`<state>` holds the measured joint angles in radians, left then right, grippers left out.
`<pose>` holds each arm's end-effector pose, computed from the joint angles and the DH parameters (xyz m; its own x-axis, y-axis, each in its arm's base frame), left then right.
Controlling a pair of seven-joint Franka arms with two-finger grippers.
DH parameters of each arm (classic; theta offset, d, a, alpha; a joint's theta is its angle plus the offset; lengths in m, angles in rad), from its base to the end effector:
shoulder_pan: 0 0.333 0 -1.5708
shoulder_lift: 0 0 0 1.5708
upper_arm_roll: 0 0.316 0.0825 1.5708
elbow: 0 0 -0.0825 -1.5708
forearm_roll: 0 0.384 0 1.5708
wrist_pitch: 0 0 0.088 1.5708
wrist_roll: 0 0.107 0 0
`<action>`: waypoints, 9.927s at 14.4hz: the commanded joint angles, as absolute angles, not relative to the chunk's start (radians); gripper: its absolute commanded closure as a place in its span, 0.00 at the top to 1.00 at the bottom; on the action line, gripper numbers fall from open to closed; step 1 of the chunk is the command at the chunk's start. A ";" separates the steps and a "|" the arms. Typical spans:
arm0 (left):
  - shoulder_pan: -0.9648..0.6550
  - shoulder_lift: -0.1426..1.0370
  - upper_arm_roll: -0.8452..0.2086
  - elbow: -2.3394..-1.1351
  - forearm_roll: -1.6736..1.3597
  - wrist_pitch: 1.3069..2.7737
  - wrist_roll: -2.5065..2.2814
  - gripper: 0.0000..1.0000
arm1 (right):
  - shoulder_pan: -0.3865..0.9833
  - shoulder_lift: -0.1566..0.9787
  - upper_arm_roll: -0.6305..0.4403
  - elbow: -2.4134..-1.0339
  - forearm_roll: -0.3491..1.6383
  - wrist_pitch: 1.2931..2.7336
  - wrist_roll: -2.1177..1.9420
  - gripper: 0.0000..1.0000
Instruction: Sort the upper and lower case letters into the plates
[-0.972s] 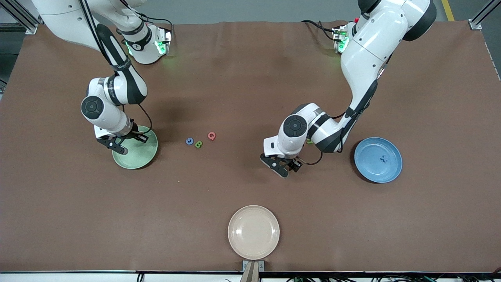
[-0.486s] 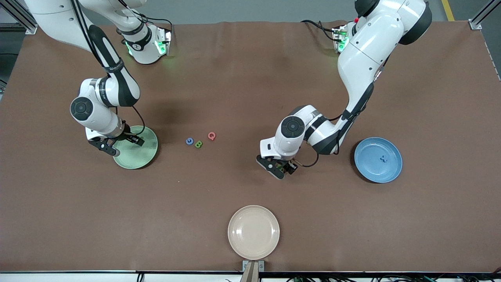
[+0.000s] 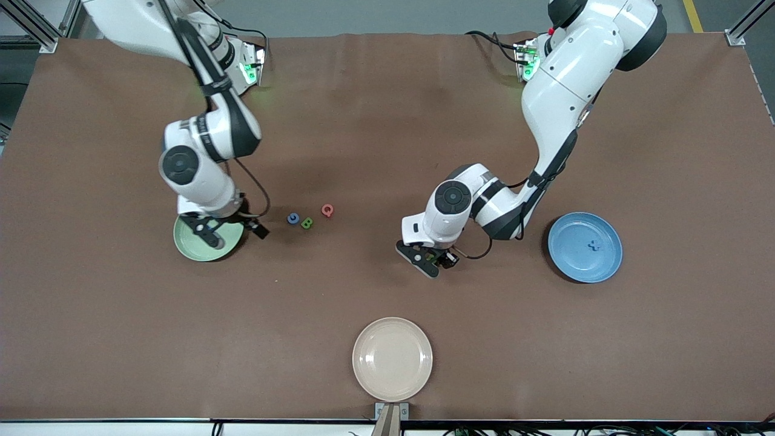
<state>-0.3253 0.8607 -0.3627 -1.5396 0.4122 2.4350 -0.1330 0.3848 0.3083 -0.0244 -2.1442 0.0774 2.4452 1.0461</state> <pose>0.5764 -0.4189 0.1746 0.7429 -0.6608 0.1068 -0.6639 -0.7478 -0.0093 0.5329 0.2010 0.2576 0.7353 -0.6766 -0.0403 -0.6775 -0.7354 -0.0138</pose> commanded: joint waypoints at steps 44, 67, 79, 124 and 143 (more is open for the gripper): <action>0.637 0.475 -0.666 -2.148 0.657 2.439 -0.060 0.02 | 0.494 0.470 -0.049 -2.043 0.089 2.435 1.205 0.00; 0.618 0.508 -0.883 -2.118 0.706 2.427 -0.438 1.00 | 0.155 0.291 -0.038 -2.275 0.097 2.449 0.596 1.00; 0.322 0.650 -0.861 -2.020 0.663 2.379 -1.028 1.00 | 0.437 0.396 -0.038 -2.217 0.103 2.594 1.106 1.00; 0.712 0.635 -0.893 -2.016 0.744 2.310 -0.526 0.15 | 0.024 0.284 -0.052 -2.310 -0.023 2.495 0.459 1.00; 0.704 0.693 -0.813 -1.931 0.761 2.274 -0.363 1.00 | 0.655 0.466 -0.049 -2.042 0.109 2.471 1.042 1.00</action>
<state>0.7085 0.7245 -0.7850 -1.9328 0.7461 2.3202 -0.3538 0.6371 0.4378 -0.0373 -2.0766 0.1004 2.4748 1.0360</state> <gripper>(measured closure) 0.423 0.000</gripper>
